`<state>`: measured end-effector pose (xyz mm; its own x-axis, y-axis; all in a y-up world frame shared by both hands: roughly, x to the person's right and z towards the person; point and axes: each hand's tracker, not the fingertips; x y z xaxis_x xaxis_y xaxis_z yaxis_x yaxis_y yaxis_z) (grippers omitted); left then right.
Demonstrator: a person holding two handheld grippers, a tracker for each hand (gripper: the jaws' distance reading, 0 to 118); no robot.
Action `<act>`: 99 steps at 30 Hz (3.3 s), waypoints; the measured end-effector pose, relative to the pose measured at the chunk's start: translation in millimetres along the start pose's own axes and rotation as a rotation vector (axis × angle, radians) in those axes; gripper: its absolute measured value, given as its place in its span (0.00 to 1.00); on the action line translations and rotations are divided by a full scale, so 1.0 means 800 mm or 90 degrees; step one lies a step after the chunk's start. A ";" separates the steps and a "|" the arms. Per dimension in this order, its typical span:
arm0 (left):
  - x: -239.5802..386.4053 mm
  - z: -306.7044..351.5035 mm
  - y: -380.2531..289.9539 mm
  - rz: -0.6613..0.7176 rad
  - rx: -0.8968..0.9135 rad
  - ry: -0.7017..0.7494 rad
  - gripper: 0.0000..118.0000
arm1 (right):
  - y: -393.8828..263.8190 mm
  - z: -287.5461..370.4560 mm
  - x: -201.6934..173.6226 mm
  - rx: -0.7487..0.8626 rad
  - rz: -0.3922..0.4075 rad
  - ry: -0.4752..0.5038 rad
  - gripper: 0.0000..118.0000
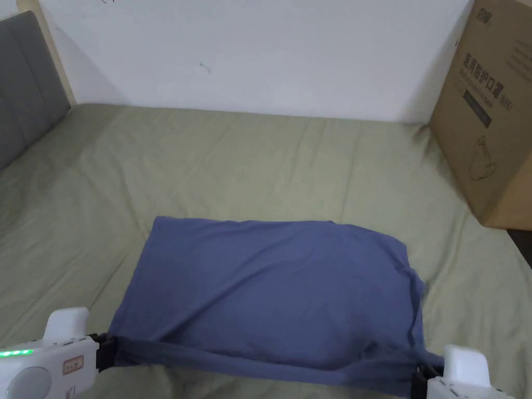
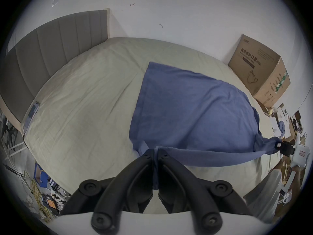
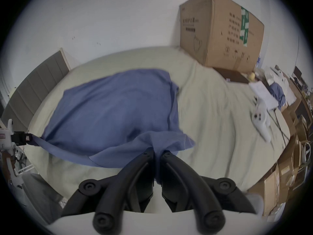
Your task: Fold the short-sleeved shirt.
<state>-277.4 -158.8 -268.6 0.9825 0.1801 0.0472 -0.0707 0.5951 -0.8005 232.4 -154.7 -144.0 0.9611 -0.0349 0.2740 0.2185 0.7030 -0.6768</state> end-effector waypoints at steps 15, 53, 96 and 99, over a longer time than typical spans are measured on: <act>0.026 -0.170 0.129 -0.001 -0.050 0.029 0.03 | 0.114 -0.184 -0.017 -0.054 -0.022 -0.040 0.06; 0.156 0.119 0.065 -0.153 0.387 -0.058 0.00 | 0.120 0.123 -0.082 0.394 0.081 -0.039 0.00; 0.008 -0.101 0.074 0.014 -0.039 -0.021 0.07 | 0.055 -0.120 0.011 -0.033 -0.023 -0.076 0.94; 0.008 -0.099 0.078 0.023 -0.038 -0.027 0.07 | 0.041 -0.161 0.021 -0.096 -0.048 -0.080 0.92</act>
<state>-261.7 -183.1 -365.4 0.9712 0.2345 0.0415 -0.0946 0.5402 -0.8362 277.3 -223.6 -249.2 0.9145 0.0119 0.4044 0.3208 0.5875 -0.7429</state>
